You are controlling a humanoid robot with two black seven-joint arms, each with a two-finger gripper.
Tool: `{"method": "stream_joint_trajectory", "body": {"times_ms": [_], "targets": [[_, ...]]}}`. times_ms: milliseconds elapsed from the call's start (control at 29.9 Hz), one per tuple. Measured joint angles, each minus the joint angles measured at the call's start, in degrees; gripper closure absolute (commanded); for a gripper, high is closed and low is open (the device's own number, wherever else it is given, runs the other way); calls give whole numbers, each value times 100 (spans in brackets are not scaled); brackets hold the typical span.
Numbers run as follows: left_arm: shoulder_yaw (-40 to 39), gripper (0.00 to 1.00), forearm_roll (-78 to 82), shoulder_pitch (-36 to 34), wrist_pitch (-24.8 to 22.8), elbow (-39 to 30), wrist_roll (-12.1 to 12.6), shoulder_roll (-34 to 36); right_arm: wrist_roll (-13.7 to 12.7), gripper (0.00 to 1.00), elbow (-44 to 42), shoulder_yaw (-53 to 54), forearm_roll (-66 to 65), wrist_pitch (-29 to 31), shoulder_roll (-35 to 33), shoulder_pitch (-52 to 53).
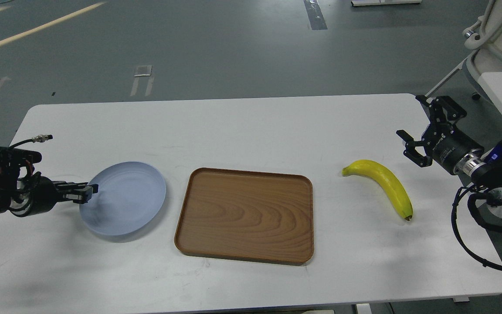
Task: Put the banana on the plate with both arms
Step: 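Grasp the rim of the light blue plate with the left gripper, then lift the plate and carry it over the wooden tray with the left gripper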
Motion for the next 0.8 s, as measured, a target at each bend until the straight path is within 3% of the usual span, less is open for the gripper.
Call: {"method": "stream_joint_trajectory", "body": {"times_ms": [335, 469, 636, 803], "targets": [[-9, 100, -287, -170, -31, -62, 0, 59, 0, 0, 24, 0, 0, 0, -2, 68], [-11, 100, -446, -737, -224, -254, 0, 101, 0, 0, 24, 0, 1, 0, -21, 72], [-11, 100, -446, -1451, -699, -837, 0, 70, 0, 0, 17, 0, 1, 0, -44, 72], [71, 100, -387, -1815, -852, -1587, 0, -234, 0, 0, 13, -1, 1, 0, -49, 64]]}}
